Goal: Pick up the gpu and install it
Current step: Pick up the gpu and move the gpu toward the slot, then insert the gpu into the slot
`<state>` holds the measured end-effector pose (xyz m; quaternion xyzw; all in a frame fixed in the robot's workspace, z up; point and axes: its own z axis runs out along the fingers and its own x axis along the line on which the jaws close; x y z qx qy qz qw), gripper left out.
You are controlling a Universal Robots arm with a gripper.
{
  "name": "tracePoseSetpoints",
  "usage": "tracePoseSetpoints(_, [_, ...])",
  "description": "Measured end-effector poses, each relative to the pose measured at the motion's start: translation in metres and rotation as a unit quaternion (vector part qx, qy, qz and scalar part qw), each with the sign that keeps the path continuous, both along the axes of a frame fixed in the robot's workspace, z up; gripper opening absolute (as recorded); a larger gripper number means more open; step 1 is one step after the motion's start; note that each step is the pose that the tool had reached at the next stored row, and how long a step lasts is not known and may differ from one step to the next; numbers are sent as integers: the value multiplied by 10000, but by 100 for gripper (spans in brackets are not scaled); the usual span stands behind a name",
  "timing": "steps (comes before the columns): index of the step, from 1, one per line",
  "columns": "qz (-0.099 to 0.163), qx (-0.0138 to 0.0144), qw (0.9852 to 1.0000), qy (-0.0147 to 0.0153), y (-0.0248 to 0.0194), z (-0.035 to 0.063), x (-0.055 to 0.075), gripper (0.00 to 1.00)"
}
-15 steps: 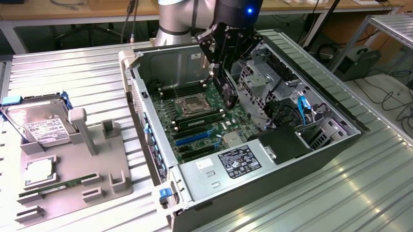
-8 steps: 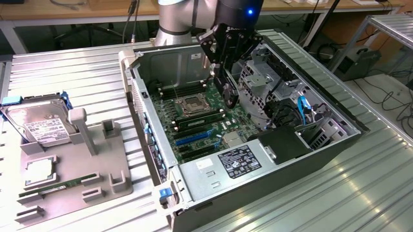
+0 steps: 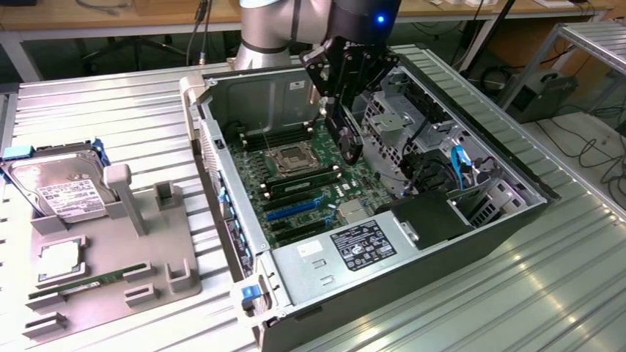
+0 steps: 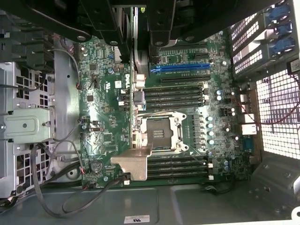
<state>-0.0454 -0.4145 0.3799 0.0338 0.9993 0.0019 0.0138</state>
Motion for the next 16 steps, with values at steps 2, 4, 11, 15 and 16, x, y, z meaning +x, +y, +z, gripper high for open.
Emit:
tracePoseSetpoints(2, [0, 0, 10000, 0, 0, 0, 0, 26])
tracePoseSetpoints(4, [0, 0, 10000, 0, 0, 0, 0, 26])
tracePoseSetpoints(11, [39, 0, 10000, 0, 0, 0, 0, 26])
tracePoseSetpoints(15, [329, 0, 9995, 0, 0, 0, 0, 26])
tracePoseSetpoints(16, [435, 0, 9991, 0, 0, 0, 0, 26])
